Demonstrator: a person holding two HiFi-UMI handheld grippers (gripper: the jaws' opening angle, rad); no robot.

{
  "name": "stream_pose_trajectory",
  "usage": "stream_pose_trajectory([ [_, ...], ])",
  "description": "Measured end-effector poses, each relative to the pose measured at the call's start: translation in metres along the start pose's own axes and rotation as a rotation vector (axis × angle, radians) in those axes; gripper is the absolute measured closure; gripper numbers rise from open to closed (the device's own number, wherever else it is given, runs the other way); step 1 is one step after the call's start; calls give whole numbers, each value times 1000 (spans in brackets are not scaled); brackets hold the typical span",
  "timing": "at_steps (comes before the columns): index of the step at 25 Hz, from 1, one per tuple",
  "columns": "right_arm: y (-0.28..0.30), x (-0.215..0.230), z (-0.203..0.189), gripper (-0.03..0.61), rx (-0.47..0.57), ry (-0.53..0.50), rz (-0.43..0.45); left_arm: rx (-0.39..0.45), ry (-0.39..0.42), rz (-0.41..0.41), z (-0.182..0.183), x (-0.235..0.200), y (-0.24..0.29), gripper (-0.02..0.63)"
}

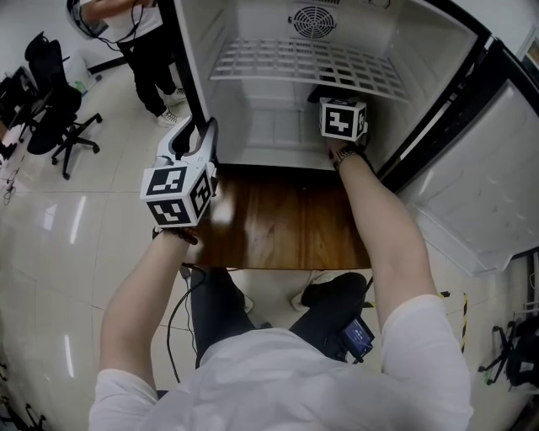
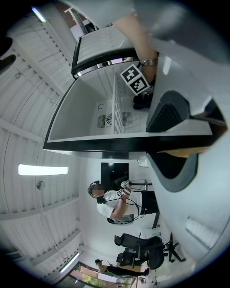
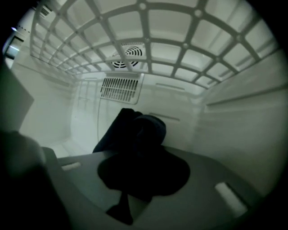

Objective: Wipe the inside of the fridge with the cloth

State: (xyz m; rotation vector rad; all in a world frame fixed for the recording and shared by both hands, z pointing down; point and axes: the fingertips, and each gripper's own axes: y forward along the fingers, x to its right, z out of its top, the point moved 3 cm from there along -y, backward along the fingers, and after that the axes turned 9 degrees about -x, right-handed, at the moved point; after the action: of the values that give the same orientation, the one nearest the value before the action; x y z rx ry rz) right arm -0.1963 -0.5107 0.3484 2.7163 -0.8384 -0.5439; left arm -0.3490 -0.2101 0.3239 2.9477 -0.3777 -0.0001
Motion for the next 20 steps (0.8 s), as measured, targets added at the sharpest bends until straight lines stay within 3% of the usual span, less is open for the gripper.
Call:
stream_pose_trajectory([
  [11, 2, 26, -9, 503, -42, 73, -88, -2, 2, 3, 0, 0, 0, 492],
  [20, -3, 25, -10, 503, -30, 85, -73, -8, 19, 14, -1, 1, 0, 492],
])
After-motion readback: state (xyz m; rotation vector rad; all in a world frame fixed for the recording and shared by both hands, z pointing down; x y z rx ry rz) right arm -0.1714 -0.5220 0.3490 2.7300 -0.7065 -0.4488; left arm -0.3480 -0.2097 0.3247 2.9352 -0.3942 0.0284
